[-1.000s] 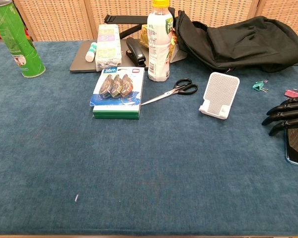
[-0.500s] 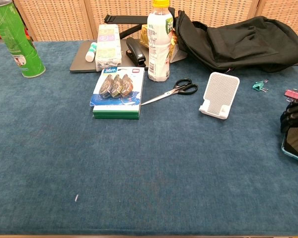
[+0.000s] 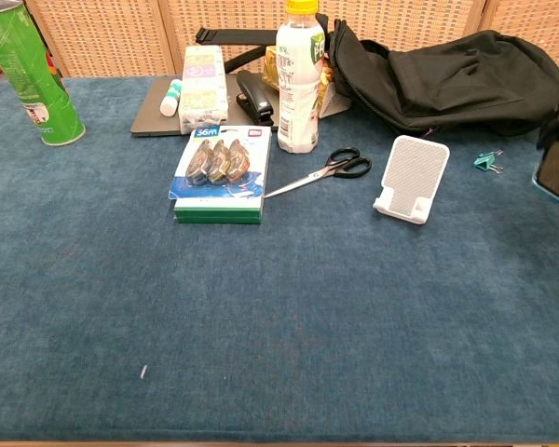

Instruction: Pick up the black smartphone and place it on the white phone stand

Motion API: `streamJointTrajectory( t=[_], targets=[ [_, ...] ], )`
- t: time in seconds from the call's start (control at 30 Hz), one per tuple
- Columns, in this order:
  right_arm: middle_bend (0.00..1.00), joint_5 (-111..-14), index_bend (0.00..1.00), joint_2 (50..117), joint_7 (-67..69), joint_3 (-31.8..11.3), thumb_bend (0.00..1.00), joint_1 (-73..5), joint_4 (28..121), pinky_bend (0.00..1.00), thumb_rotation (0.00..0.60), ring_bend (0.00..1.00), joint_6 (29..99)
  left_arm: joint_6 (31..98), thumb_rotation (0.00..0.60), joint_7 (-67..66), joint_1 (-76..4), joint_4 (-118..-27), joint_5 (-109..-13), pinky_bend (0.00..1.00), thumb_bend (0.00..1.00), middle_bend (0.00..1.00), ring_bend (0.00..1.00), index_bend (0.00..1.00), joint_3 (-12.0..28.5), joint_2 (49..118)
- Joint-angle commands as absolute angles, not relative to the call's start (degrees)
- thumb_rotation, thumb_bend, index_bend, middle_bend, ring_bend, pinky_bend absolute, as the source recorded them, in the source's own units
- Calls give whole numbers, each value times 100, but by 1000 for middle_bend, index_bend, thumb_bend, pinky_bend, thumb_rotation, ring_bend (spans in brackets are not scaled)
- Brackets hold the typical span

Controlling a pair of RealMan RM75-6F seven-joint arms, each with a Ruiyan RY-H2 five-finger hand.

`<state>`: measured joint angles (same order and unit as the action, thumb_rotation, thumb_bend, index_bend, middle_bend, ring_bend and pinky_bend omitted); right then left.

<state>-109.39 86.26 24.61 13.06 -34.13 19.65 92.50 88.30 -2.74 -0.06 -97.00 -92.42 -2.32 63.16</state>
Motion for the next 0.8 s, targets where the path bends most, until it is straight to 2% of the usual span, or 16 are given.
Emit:
streamJointTrajectory(
  t=[0.03,0.27,0.37,0.57,0.67,0.8],
  targets=[
    [514,-10725,590,8207,1357,1006,311,-3749,3053,478,600,449,9032,8820,600,-297,-19,-9720,-9282,0,0,0,0,0,-250,6315],
    [517,-10412,594,7218,-960,610,336,-4084,6023,486,600,452,8128,8919,600,-151,14,-9707,-9389,0,0,0,0,0,-289,6260],
    [517,-10220,594,6966,-1725,463,337,-4127,6908,488,600,453,7791,8923,600,-98,13,-9690,-9422,0,0,0,0,0,-307,6240],
    [516,-9140,594,6609,-4202,-144,337,-4211,8981,488,600,453,6857,8935,600,57,11,-9688,-9449,0,0,0,0,0,-324,6181],
    [516,-8772,594,6667,-5338,-354,337,-4270,9503,488,600,453,6654,8962,600,156,15,-9688,-9490,0,0,0,0,0,-340,6143],
    [517,-8387,594,6916,-6632,-450,337,-4392,9628,489,600,456,6346,8996,600,252,28,-9672,-9530,0,0,0,0,0,-363,6106]
  ],
)
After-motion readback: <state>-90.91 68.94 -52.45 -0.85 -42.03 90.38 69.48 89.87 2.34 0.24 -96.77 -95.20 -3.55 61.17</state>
